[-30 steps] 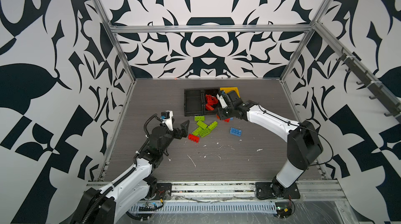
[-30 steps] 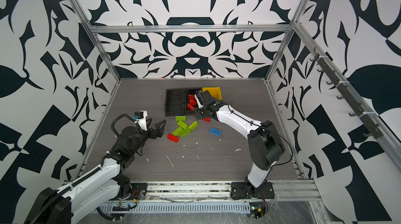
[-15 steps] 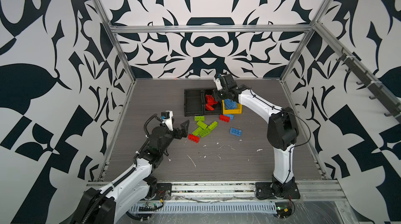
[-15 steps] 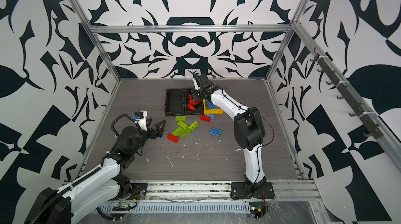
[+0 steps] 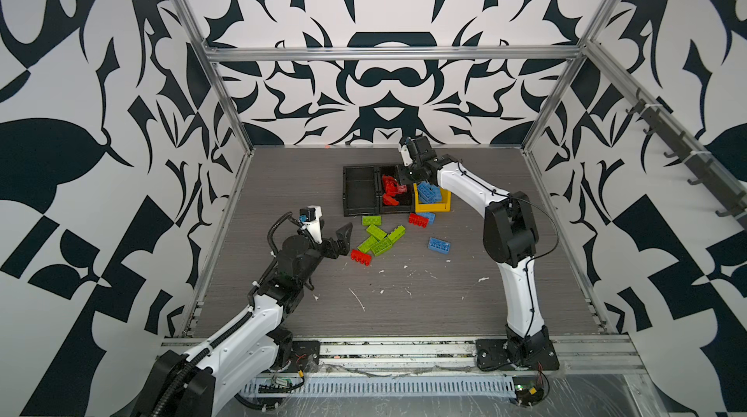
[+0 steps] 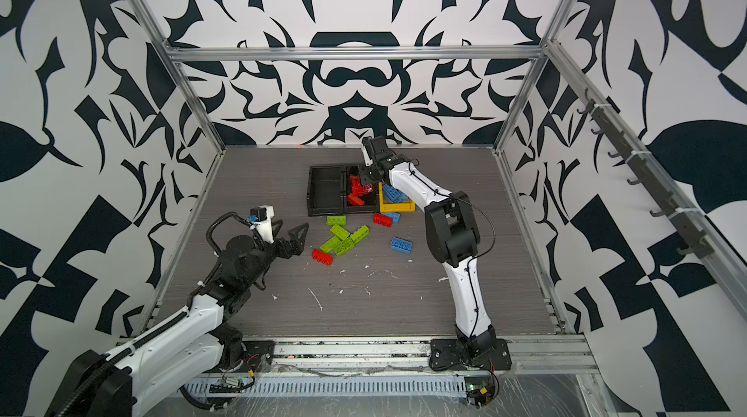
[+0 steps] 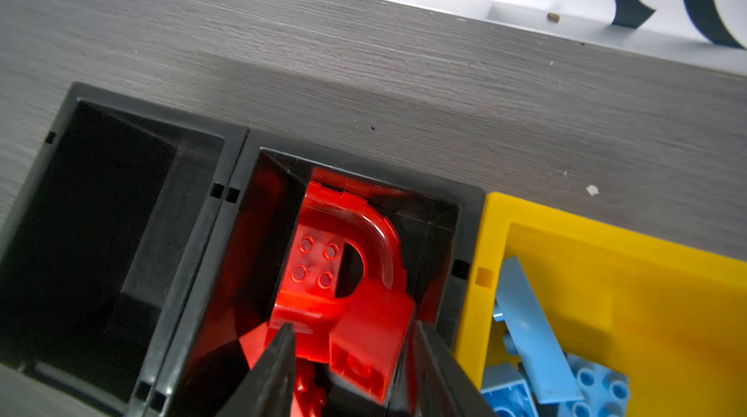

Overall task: Sort the legos into containers by color
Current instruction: 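Carry the red brick into the black bin and open the right gripper, then return the right gripper to the pile and grasp a light-blue brick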

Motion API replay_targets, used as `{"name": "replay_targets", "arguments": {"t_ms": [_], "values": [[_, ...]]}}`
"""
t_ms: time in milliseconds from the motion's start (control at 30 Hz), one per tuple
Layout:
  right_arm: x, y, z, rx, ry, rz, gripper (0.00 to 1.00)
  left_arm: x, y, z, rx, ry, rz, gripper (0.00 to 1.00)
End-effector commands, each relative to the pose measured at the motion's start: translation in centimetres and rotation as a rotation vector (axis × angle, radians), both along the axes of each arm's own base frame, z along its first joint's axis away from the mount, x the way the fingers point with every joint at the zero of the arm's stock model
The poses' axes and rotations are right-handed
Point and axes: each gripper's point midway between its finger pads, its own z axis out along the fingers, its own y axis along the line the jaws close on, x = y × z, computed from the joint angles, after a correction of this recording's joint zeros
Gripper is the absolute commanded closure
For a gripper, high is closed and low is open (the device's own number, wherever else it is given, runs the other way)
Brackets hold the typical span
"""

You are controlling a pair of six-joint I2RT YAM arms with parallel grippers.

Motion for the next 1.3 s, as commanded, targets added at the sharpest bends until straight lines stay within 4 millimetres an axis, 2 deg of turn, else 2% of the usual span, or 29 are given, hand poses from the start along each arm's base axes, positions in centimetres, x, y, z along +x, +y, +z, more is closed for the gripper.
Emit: {"name": "replay_targets", "arguments": {"t_ms": [0,100,233,367,533,667,867,1033,1267], "values": [[0.2,0.4,4.4,0.036,-0.068,0.003,0.44,0.0,0.0,0.5,0.000,-0.015,-0.001,0.00],[-0.8,0.2,6.0,0.050,-0.077,0.023,0.42,-0.1,0.0,0.6,-0.002,-0.018,-0.001,0.00],[-4.2,-1.0,7.1,0.052,-0.058,0.052,0.41,-0.1,0.0,0.6,-0.002,-0.019,0.000,0.00],[-9.3,-3.2,6.0,0.028,0.000,0.061,0.40,-0.1,0.0,0.7,-0.005,-0.019,0.000,0.00],[-15.8,-6.3,3.0,-0.016,0.134,0.043,0.38,-0.1,-0.3,0.5,-0.013,-0.010,-0.012,0.00],[-18.8,-7.9,1.1,-0.033,0.182,0.029,0.34,-0.1,-0.3,0.3,-0.016,-0.002,-0.013,0.00],[-20.4,-7.3,-1.9,-0.026,0.281,0.082,0.30,0.0,-0.4,0.3,-0.014,-0.001,-0.017,0.00],[-19.8,-8.0,-3.5,-0.059,0.296,0.074,0.28,0.0,-0.1,0.4,-0.008,-0.007,-0.004,0.00],[-19.4,-8.2,-5.3,-0.018,0.334,0.060,0.24,0.1,-0.2,0.3,-0.004,-0.002,-0.006,0.00]]}}
